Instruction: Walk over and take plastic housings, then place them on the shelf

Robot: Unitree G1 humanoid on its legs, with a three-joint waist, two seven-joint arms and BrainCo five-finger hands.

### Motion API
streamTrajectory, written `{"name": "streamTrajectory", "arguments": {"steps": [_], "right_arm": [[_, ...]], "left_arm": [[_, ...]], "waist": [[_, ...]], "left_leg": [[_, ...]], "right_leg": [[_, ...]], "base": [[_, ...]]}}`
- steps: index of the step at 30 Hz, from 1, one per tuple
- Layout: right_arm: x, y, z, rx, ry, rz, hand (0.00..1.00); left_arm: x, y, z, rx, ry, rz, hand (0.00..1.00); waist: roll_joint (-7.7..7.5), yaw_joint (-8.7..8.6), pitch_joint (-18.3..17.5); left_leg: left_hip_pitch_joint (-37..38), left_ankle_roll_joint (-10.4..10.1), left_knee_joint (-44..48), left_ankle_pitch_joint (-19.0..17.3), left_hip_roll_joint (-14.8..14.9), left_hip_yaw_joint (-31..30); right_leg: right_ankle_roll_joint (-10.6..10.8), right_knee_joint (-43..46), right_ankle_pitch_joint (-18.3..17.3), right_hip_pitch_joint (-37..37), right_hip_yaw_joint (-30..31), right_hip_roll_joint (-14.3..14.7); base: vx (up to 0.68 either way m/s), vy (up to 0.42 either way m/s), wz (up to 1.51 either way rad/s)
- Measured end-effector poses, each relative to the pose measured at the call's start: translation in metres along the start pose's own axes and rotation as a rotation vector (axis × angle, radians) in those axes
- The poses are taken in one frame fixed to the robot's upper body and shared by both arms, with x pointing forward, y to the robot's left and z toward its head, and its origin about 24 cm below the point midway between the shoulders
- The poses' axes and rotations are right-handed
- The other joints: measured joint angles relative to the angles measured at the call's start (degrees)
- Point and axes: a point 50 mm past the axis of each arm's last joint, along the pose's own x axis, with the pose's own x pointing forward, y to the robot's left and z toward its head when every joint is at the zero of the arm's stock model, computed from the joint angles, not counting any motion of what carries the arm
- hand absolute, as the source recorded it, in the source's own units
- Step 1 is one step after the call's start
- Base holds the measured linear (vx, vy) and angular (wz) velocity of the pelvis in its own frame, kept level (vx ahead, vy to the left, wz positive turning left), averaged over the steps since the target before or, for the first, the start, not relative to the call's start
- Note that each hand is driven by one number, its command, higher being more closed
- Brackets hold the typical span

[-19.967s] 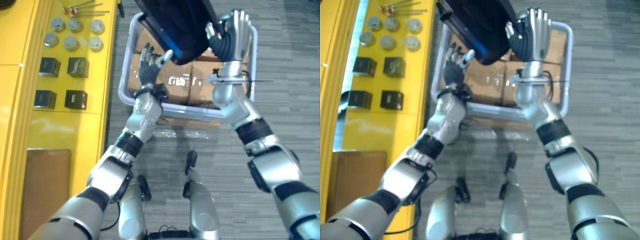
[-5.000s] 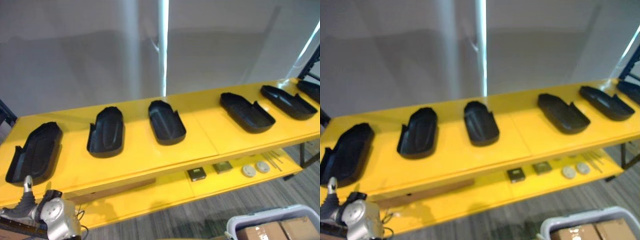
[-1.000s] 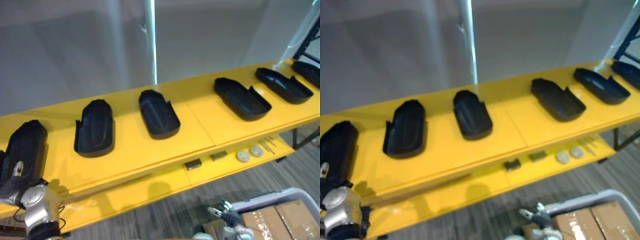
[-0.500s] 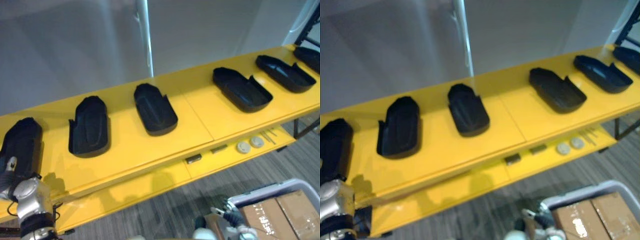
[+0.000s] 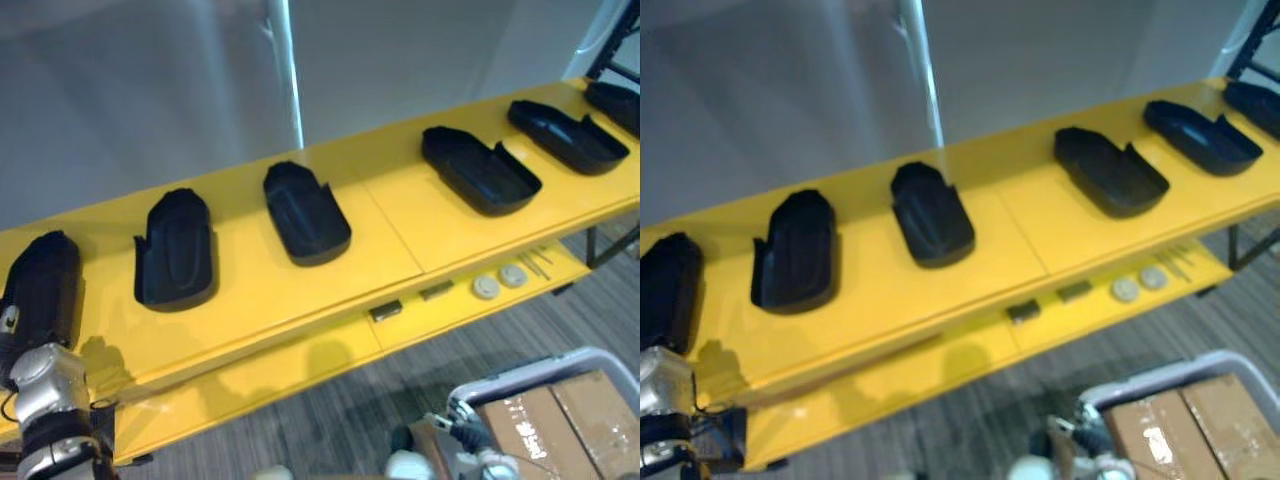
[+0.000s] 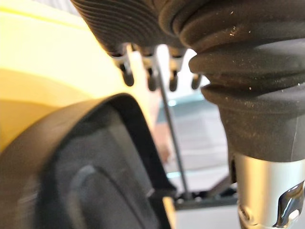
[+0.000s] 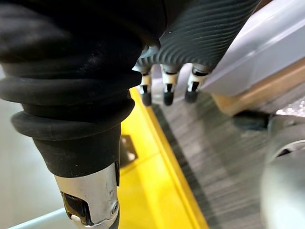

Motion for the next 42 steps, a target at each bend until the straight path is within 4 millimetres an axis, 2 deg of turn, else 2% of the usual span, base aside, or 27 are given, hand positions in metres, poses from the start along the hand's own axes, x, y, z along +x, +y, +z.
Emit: {"name": "streamTrajectory", "arguments": {"steps": [2, 4, 5, 6, 9, 11, 14, 19, 25, 35, 42], "right_arm": [[0.000, 0.000, 0.000, 0.000, 0.001, 0.001, 0.00], [0.000, 0.001, 0.000, 0.002, -0.007, 0.002, 0.00], [0.000, 0.003, 0.000, 0.007, -0.009, 0.005, 0.00], [0.000, 0.003, 0.000, 0.008, -0.009, 0.006, 0.00], [0.000, 0.006, 0.001, 0.015, -0.026, 0.011, 0.00], [0.001, 0.006, 0.003, 0.014, -0.030, 0.012, 0.00], [0.001, 0.006, 0.003, 0.014, -0.029, 0.012, 0.00], [0.001, 0.006, 0.001, 0.018, -0.022, 0.010, 0.00], [0.000, 0.005, -0.002, 0.025, -0.007, 0.002, 0.00], [-0.001, 0.002, -0.013, 0.029, 0.036, -0.008, 0.00], [-0.002, 0.000, -0.015, 0.032, 0.043, -0.015, 0.00]], "left_arm": [[-0.002, -0.004, 0.008, -0.049, -0.039, -0.005, 0.00], [-0.006, -0.009, 0.026, -0.134, -0.113, -0.023, 0.00], [-0.016, -0.012, 0.053, -0.222, -0.254, -0.072, 0.00], [-0.019, -0.013, 0.058, -0.237, -0.281, -0.085, 0.00], [-0.048, -0.017, 0.100, -0.353, -0.506, -0.281, 0.00], [-0.064, -0.022, 0.105, -0.302, -0.587, -0.457, 0.00], [-0.070, -0.031, 0.094, -0.180, -0.564, -0.637, 0.00], [-0.065, -0.029, 0.052, 0.048, -0.361, -0.888, 0.00], [-0.056, -0.028, 0.028, 0.147, -0.195, -0.975, 0.00], [-0.055, -0.033, 0.018, 0.240, -0.119, -1.164, 0.00], [-0.050, -0.033, 0.014, 0.261, -0.090, -1.191, 0.00]], "waist": [[0.08, 0.07, 0.04], [0.11, 0.13, 0.04], [0.05, 0.25, 0.00], [0.05, 0.30, 0.00], [0.34, 0.81, -0.15], [0.74, 0.95, -0.40], [1.18, 1.17, -0.75], [0.35, 1.69, -1.73], [-0.34, 2.24, -3.69], [0.42, 2.27, -4.26], [0.80, 2.12, -4.47]], "left_leg": [[0.08, -0.04, 0.29, -0.03, 0.08, -0.11], [0.08, -0.04, 0.28, -0.03, 0.04, -0.18], [0.05, -0.04, 0.32, -0.03, 0.00, -0.20], [0.05, -0.04, 0.31, -0.03, -0.01, -0.20], [0.09, -0.04, 0.37, -0.02, 0.00, -0.20], [0.12, -0.03, 0.39, -0.02, 0.00, -0.23], [0.38, 0.16, 0.38, -0.14, 0.03, -0.38], [0.42, 0.17, 0.35, -0.13, 0.02, -0.34], [1.31, 0.17, 0.19, -0.13, -0.12, -0.35], [1.10, 0.08, -0.69, 0.25, -0.26, -0.76], [1.07, 0.09, -0.66, 0.26, -0.43, -0.93]], "right_leg": [[0.39, 0.01, 0.28, 0.05, -0.08, 0.04], [0.41, 0.01, 0.32, 0.09, -0.11, 0.01], [0.37, 0.01, 0.29, 0.12, -0.09, -0.02], [0.36, 0.01, 0.27, 0.13, -0.09, -0.03], [0.22, 0.01, 0.17, 0.21, -0.12, -0.02], [0.20, 0.01, 0.16, 0.44, -0.16, -0.03], [0.06, 0.00, 0.04, 1.11, -0.38, -0.03], [0.25, -0.02, 0.20, 1.25, -0.39, -0.09], [0.38, -0.19, 0.46, 1.95, -0.46, -0.18], [0.38, -0.52, 0.45, 1.53, -0.98, -0.22], [0.38, -0.04, 0.45, 1.60, -1.19, -0.40]], "base": [[0.04, 0.012, 0.03], [0.04, 0.018, 0.03], [0.03, 0.020, 0.02], [0.00, 0.000, 0.00], [0.00, 0.000, 0.00], [0.00, 0.000, 0.00], [-0.04, 0.003, 0.03], [-0.04, 0.003, 0.00], [0.00, 0.000, 0.00], [0.00, 0.001, 0.00], [0.00, 0.000, 0.00]]}}
